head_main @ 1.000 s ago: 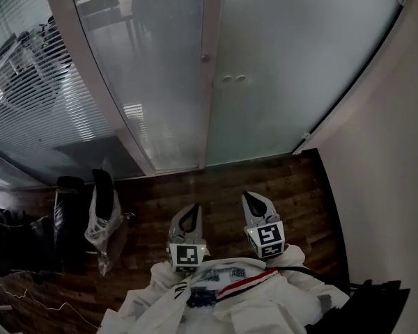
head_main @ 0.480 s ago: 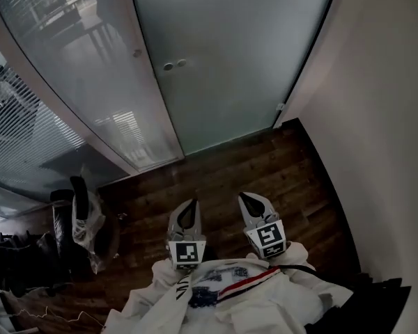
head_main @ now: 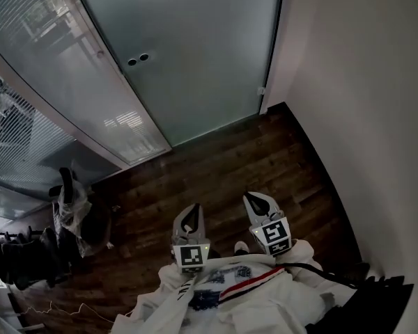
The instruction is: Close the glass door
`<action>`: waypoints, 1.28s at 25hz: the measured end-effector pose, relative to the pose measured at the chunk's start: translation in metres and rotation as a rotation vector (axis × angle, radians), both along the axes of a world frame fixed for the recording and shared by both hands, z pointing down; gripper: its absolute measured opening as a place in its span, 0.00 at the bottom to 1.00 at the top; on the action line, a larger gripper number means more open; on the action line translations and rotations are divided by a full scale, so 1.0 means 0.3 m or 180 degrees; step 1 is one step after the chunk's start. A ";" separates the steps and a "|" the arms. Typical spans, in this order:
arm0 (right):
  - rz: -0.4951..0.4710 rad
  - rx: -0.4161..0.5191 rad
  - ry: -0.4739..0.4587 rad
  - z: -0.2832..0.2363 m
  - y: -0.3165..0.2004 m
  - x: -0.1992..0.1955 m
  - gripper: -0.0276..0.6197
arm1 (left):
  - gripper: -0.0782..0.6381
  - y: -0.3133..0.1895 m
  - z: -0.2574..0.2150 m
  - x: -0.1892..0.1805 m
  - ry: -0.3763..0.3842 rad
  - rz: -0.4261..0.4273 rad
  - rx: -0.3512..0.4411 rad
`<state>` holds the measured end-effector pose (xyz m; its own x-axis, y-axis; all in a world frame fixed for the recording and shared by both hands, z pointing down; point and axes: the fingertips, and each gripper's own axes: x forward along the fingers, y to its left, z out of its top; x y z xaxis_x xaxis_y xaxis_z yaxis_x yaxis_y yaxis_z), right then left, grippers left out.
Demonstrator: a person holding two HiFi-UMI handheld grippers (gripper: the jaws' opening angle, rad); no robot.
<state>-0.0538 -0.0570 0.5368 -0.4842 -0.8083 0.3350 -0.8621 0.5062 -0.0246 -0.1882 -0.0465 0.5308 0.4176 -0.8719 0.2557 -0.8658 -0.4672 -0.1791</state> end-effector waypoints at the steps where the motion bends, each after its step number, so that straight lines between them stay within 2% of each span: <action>1: 0.0027 -0.0020 -0.0008 0.005 0.017 0.034 0.05 | 0.11 0.030 -0.004 0.034 0.0017 0.0018 -0.0048; 4: 0.0113 -0.0025 -0.0081 0.008 0.068 0.098 0.05 | 0.11 0.120 -0.038 0.114 0.0008 0.0170 -0.0154; 6: 0.0144 -0.0002 -0.0130 0.007 0.077 0.103 0.05 | 0.11 0.142 -0.053 0.125 -0.0068 0.0246 -0.0157; 10: 0.0116 -0.0009 -0.0192 0.008 0.099 0.114 0.05 | 0.11 0.145 -0.083 0.134 -0.0168 0.0236 -0.0072; 14: -0.0008 -0.0095 -0.0226 0.018 0.126 0.074 0.05 | 0.11 0.150 -0.115 0.128 -0.0154 0.0190 -0.0039; 19: -0.0046 0.0050 -0.0235 -0.031 0.094 -0.025 0.05 | 0.11 0.146 -0.100 0.033 -0.0024 0.0063 -0.0090; 23: -0.0135 0.0286 -0.0236 -0.134 0.054 -0.121 0.05 | 0.11 0.098 -0.161 -0.053 -0.0107 -0.0034 0.0157; 27: -0.0272 0.0401 -0.0274 -0.201 0.036 -0.206 0.05 | 0.11 0.057 -0.182 -0.127 -0.0004 -0.0215 0.0208; 32: -0.0287 0.0431 -0.0260 -0.210 0.021 -0.233 0.05 | 0.11 0.034 -0.202 -0.166 -0.0029 -0.0241 0.0271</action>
<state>-0.1237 -0.0508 0.4740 -0.5779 -0.7954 0.1825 -0.8109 0.5848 -0.0190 -0.2381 -0.0364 0.4701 0.3477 -0.9196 0.1827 -0.8962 -0.3832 -0.2235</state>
